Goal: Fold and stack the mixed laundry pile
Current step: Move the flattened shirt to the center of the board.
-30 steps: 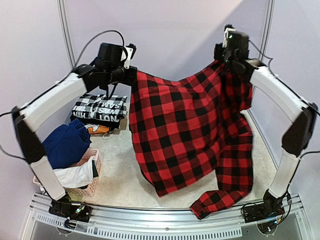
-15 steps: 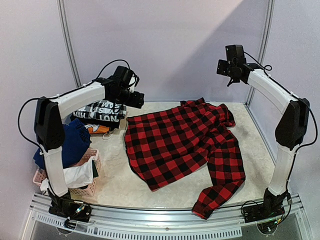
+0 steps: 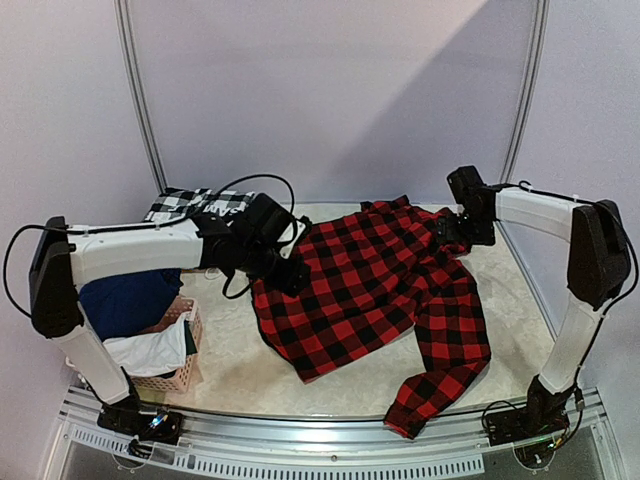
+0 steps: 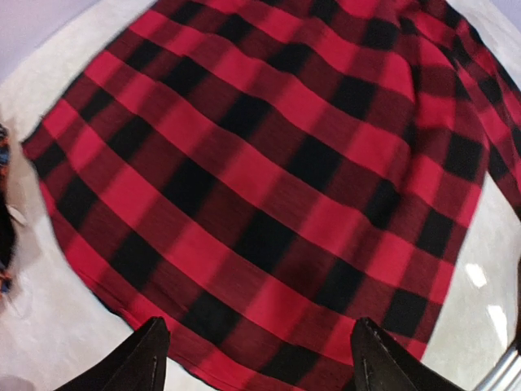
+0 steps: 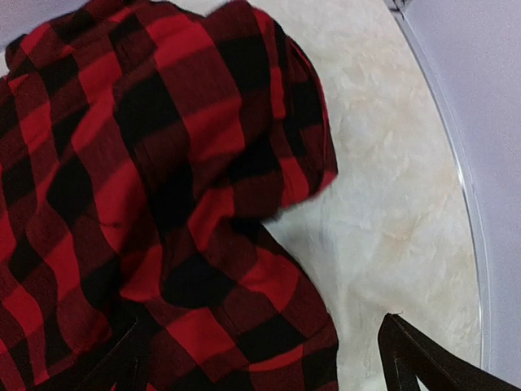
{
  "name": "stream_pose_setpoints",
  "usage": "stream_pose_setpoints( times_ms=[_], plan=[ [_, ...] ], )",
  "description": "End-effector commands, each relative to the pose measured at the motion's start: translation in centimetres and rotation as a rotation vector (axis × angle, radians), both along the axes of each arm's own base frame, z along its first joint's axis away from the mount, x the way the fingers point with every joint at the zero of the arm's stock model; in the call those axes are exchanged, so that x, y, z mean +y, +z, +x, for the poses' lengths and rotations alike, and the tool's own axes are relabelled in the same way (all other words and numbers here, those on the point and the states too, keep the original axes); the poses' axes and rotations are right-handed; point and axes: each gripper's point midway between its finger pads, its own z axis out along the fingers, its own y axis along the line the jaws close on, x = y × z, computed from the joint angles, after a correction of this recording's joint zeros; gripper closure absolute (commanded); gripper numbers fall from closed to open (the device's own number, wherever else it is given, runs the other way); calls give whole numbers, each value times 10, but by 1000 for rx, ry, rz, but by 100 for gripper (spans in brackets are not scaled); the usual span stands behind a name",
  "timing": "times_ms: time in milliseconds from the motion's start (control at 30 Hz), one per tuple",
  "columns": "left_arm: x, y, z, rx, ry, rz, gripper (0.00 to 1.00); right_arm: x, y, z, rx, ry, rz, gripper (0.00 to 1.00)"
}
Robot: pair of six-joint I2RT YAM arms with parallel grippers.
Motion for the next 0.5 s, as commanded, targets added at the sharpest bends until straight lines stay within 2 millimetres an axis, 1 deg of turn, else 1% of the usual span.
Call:
stream_pose_setpoints(
  times_ms=[0,133,233,267,367,400,467],
  plan=[
    [-10,-20,-41,30,-47,-44,22,-23,7,-11,-41,-47,136,4],
    [-14,-36,-73,60,-90,-64,22,-31,-12,-16,-6,-46,176,11],
    [-21,-47,-92,93,-124,-84,22,-33,-19,-10,4,-42,195,15],
    [-22,-52,-98,99,-134,-77,22,-35,-21,-6,4,-42,209,17],
    [-23,-67,-110,129,-150,-50,22,-39,-34,1,36,-46,239,23],
    [-22,-72,-113,136,-153,-44,22,-41,-43,3,59,-50,242,24],
    [-23,-79,-121,152,-162,-41,22,-43,-52,5,83,-51,248,26]
  ],
)
